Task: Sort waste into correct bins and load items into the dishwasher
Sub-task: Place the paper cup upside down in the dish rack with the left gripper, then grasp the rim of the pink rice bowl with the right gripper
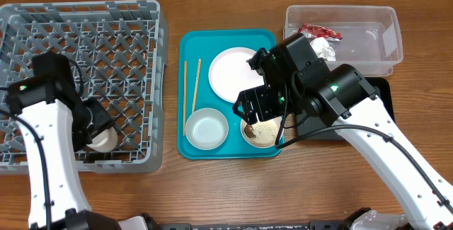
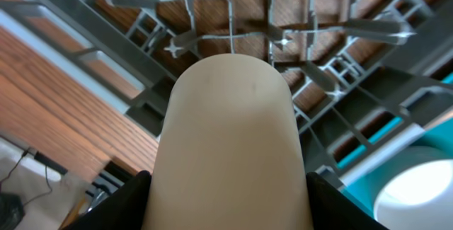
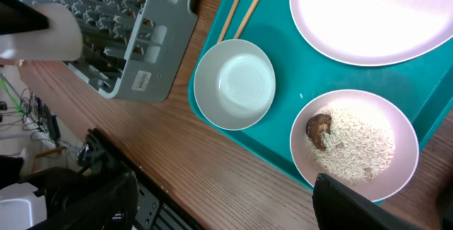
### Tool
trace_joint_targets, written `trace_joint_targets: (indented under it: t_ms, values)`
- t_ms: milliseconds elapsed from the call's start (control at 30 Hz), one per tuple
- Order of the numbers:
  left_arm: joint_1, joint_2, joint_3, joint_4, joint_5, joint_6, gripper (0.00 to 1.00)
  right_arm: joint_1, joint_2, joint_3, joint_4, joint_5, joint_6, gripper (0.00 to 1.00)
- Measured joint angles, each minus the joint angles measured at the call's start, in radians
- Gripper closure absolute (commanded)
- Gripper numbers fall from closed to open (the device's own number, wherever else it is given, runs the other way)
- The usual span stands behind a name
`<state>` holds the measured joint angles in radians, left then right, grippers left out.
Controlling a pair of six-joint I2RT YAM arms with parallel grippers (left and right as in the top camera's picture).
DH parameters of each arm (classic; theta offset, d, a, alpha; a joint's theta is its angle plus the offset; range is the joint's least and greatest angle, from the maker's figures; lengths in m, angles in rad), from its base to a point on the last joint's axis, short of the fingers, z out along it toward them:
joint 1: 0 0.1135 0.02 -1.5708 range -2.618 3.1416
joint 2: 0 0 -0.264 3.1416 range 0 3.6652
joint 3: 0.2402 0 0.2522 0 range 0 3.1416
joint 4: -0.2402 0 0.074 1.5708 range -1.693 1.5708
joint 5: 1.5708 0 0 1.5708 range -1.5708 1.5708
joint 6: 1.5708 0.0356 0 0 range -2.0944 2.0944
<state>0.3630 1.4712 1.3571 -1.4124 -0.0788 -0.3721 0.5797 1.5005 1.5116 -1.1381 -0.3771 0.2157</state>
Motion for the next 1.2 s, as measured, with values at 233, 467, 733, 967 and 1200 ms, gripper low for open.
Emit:
trace_joint_targets:
  t_ms: [233,467,733,967,1200]
  values:
    - [0.024,0.024,-0.042,0.062,0.037,0.0,0.42,0.0,0.0,0.0,0.0,0.0,-0.001,0.19]
    - [0.024,0.037,-0.104,0.118,0.062,0.0,0.25,0.0,0.0,0.0,0.0,0.001,-0.001,0.19]
    - [0.024,0.042,-0.099,0.069,0.071,-0.009,0.03,0.0,0.0,0.0,0.0,0.0,-0.003,0.19]
    - [0.021,0.045,0.106,-0.032,0.158,0.096,0.16,-0.018,0.0,0.0,0.0,0.045,0.034,0.19]
    - [-0.172,-0.027,0.212,0.025,0.35,0.23,0.12,-0.216,0.0,0.0,-0.005,0.112,0.143,0.23]
